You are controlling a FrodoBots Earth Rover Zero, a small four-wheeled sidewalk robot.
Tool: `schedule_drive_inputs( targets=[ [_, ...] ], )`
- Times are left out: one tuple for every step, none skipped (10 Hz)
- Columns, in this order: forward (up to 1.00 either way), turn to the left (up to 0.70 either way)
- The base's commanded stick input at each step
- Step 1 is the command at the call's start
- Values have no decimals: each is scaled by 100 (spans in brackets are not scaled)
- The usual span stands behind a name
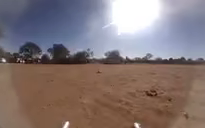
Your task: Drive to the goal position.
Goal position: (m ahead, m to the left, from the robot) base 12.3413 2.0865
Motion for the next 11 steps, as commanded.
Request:
schedule_drive_inputs(
  targets=[
    [50, 0],
    [50, 0],
    [50, 0],
    [50, 0],
    [50, 0],
    [50, 0],
    [50, 0],
    [50, -19],
    [50, -50],
    [50, -50],
    [50, -26]
  ],
)
